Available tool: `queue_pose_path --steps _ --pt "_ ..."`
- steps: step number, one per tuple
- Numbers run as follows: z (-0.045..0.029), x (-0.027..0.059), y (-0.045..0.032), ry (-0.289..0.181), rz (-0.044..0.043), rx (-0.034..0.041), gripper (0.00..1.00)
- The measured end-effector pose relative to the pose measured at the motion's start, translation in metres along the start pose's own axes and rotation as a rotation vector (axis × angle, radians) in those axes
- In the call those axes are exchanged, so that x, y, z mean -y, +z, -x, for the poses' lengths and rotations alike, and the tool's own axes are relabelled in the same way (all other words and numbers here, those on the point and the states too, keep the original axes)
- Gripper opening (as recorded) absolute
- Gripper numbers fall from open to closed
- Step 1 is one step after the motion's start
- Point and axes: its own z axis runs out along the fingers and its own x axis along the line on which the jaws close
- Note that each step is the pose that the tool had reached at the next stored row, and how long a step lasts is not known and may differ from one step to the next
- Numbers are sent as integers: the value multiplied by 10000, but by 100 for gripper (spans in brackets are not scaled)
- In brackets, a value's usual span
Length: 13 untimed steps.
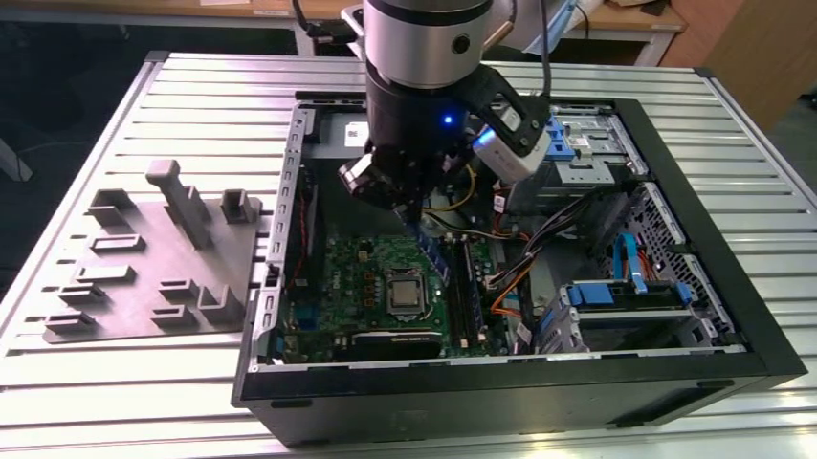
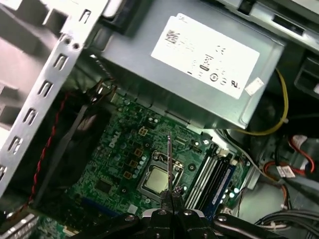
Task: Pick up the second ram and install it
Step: 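Insert the second ram into the second slot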
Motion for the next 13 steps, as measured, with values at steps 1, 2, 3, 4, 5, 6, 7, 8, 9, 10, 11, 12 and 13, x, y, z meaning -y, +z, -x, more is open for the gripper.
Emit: queue_pose_path --steps 1,2,3,4,5,6,7,8,9,10,11,12,13 --pt "0 0 2 194 -7 10 12" --pt "0 0 4 375 -13 19 12" --pt "0 0 6 554 -19 28 12" --pt "0 0 8 728 -25 37 12" --pt "0 1 10 908 -31 45 12" --pt "0 1 12 1086 -38 55 12" --pt "0 1 14 1273 -44 64 12" --pt "0 1 16 1461 -51 73 12" --pt "0 1 18 1643 -57 82 12" --pt "-1 1 20 1821 -63 92 12" --pt "-1 1 22 2002 -69 101 12" --pt "-1 1 24 2181 -75 110 12" --pt "-1 1 26 2360 -82 119 12"
